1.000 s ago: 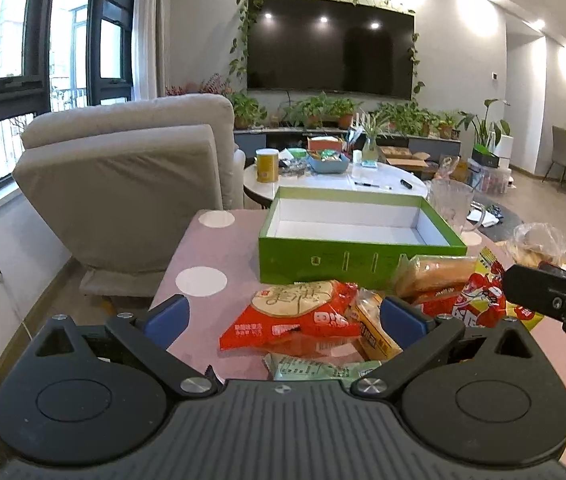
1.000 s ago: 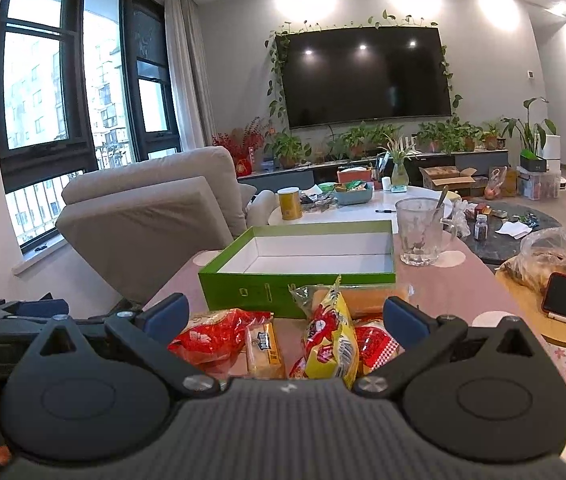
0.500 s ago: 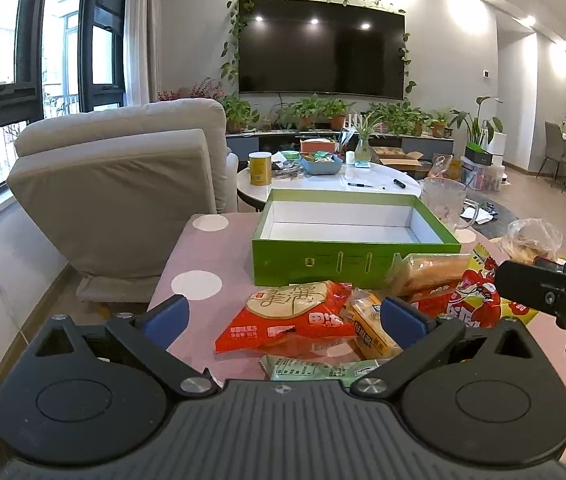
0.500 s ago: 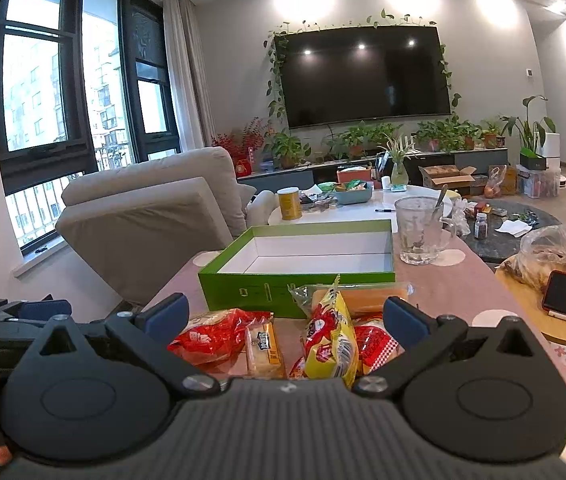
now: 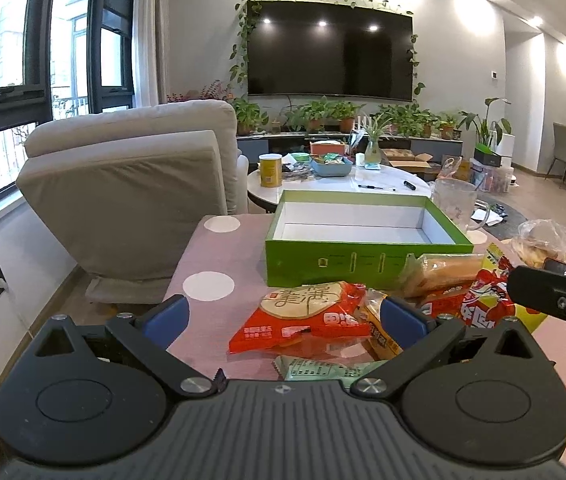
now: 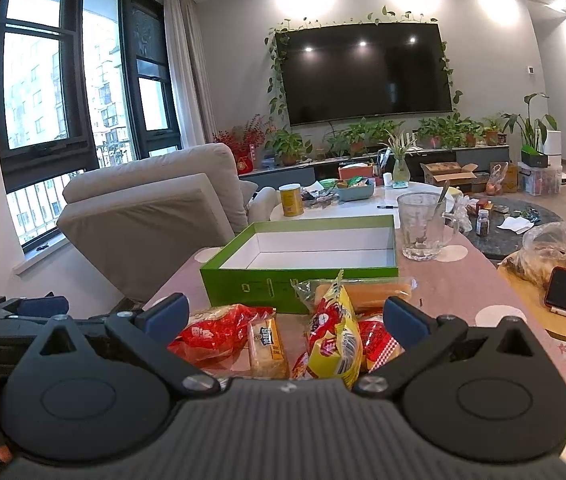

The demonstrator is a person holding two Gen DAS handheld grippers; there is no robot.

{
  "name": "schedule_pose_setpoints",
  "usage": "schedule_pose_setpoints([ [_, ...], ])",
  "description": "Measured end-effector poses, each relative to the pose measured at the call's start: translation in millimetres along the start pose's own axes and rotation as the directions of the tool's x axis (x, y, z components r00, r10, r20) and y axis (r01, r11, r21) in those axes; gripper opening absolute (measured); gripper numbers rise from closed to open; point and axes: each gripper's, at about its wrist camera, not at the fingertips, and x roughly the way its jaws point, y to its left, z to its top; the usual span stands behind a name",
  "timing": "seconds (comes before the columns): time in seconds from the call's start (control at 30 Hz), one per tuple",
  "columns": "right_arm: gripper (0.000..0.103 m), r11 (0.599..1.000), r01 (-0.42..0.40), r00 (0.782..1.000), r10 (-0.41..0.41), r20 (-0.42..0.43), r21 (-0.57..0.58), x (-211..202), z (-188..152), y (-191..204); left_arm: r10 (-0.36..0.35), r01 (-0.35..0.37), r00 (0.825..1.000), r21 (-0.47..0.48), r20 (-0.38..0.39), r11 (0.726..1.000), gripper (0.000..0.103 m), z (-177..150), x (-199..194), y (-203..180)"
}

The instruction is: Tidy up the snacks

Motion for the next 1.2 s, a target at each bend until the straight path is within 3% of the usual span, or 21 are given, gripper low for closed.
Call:
schedule_pose_setpoints([
  [0.47, 0.070, 1.000, -0.013, 1.000, 0.013, -0.007, -0.018, 4, -4, 7, 0.012, -0.012, 1.000, -0.021, -0.018, 1.000, 0.102, -4, 6, 14],
  [0.77, 0.070, 0.994, -0.048, 0.999, 0.046, -0.020, -0.101, 20, -3, 29, 0.016, -0.019, 0.998, -0.053, -0.053, 0.998, 0.102, -13, 18, 35],
  [1.2, 0.070, 0.992, -0.114, 0.983, 0.105, -0.149, -0.054, 75, 0, 43, -0.031, 0.020, 0.995, -0.114, -0.093, 0.993, 0.102, -28, 50, 66],
])
